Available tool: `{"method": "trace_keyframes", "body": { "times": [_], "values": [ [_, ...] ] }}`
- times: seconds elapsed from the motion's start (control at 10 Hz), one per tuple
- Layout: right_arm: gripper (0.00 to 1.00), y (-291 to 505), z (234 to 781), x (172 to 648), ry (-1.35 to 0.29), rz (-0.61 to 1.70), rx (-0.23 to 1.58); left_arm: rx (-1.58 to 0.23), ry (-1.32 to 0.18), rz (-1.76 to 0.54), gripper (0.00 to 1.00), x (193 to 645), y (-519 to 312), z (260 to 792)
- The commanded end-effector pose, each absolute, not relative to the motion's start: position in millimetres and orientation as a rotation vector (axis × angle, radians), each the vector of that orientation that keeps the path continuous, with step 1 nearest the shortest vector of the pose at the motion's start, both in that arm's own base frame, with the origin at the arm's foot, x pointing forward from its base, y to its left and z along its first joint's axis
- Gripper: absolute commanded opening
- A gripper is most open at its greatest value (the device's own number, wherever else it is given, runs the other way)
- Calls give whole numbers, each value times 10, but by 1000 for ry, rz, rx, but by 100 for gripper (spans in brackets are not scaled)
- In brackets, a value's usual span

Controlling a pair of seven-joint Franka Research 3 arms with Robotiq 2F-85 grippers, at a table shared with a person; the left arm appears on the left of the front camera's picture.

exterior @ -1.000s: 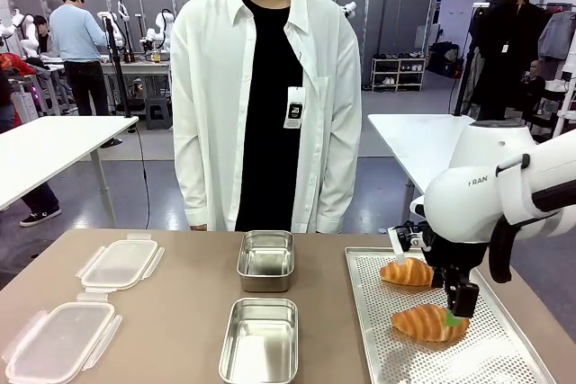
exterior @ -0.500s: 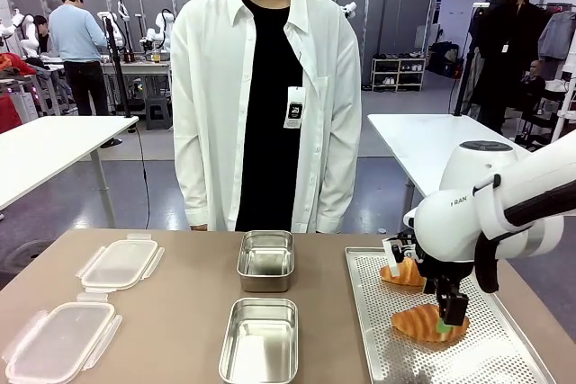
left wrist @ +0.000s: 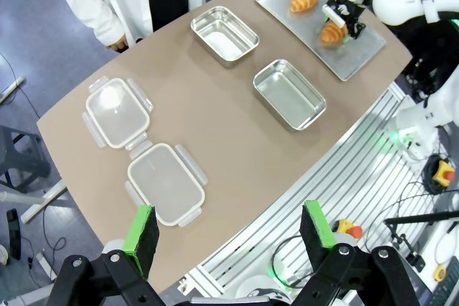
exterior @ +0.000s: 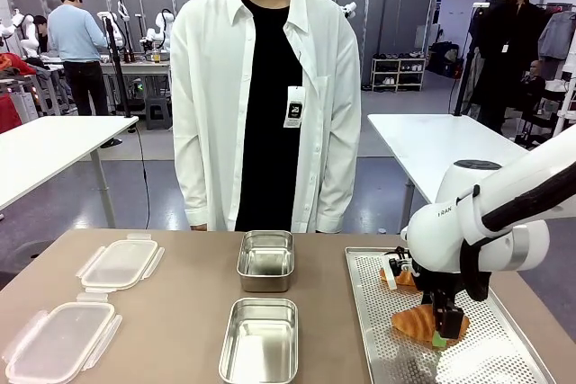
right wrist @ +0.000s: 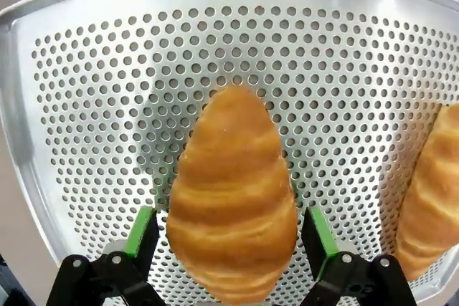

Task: Place the bread into the airtight container.
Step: Pick up a Butter Roll and place it into an empty Airtight Container.

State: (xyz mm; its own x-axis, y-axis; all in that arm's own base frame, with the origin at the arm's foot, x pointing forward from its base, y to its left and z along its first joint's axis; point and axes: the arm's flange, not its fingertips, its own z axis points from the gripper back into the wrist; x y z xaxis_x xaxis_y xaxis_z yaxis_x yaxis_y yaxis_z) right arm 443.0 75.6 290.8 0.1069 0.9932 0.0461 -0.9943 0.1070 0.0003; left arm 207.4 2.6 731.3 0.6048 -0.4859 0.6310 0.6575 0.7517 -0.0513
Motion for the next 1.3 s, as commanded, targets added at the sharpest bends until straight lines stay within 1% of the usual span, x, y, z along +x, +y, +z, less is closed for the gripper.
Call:
{"method": "trace_keyframes", "body": {
  "times": [0.0, 0.1, 0.2, 0.3, 0.4, 0.5, 0.6, 0.8, 1.2],
  "values": [
    [100, 724, 2854, 4537, -52, 1473, 38, -297, -635, -691, 100, 2073, 8, 7317],
    [92, 718, 2854, 4537, -52, 1476, 41, -297, -635, -691, 100, 2073, 8, 7317],
    [80, 711, 2868, 4537, -54, 1477, 40, -297, -635, -691, 100, 2073, 8, 7317],
    [72, 704, 2892, 4536, -52, 1479, 35, -297, -635, -691, 100, 2073, 8, 7317],
    [60, 697, 2914, 4542, -50, 1475, 34, -297, -635, -691, 100, 2073, 8, 7317],
    [52, 696, 2945, 4540, -35, 1467, 58, -297, -635, -691, 100, 2073, 8, 7317],
    [40, 695, 2991, 4540, -36, 1458, 56, -297, -635, -691, 100, 2073, 8, 7317],
    [39, 753, 3251, 4473, -25, 1447, 17, -297, -635, -691, 100, 2073, 8, 7317],
    [39, 1132, 4103, 4292, -34, 1409, 1, -297, -635, -691, 100, 2073, 8, 7317]
  ]
}}
